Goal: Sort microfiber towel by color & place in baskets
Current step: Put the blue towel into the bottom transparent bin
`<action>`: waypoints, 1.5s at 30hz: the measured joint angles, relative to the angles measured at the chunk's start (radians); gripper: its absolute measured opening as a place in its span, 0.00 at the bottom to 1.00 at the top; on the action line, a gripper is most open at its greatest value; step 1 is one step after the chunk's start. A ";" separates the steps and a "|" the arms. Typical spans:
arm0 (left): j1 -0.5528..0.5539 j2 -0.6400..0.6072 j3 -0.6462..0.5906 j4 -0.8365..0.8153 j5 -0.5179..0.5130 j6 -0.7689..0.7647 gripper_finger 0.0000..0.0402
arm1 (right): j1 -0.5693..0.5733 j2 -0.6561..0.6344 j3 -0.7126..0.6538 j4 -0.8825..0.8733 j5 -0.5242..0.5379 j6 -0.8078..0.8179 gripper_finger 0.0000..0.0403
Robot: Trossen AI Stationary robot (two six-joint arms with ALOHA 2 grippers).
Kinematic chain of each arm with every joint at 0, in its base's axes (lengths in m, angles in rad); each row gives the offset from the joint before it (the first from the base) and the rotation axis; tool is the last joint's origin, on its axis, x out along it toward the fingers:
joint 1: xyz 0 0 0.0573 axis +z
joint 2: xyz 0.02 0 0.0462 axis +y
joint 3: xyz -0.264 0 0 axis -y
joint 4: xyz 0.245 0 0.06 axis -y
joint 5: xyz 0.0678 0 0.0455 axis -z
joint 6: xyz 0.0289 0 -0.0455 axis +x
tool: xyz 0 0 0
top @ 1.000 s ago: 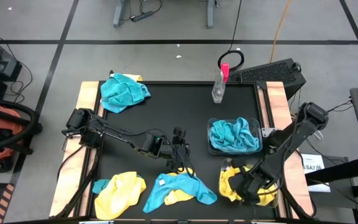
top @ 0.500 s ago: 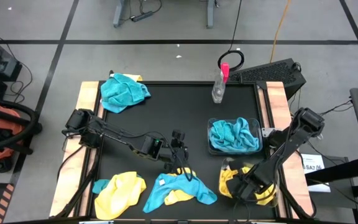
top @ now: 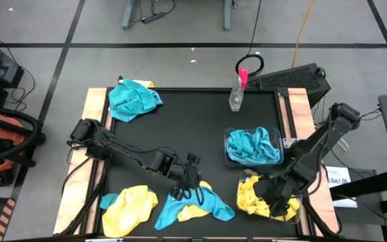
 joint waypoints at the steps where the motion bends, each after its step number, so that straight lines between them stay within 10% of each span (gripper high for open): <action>1: -0.001 0.000 0.000 -0.005 0.038 -0.013 0.35 | 0.000 -0.017 0.000 0.000 0.011 0.003 0.40; 14: -0.034 0.000 -0.093 0.020 0.232 -0.194 0.35 | 0.000 -0.120 0.000 0.003 0.186 -0.030 0.63; 36: -0.072 0.117 -0.118 0.157 0.228 -0.273 0.62 | -0.016 -0.120 0.000 0.014 0.218 -0.070 0.63; 45: -0.070 0.131 -0.118 0.181 0.184 -0.240 0.26 | -0.016 -0.120 0.000 0.019 0.247 -0.078 0.63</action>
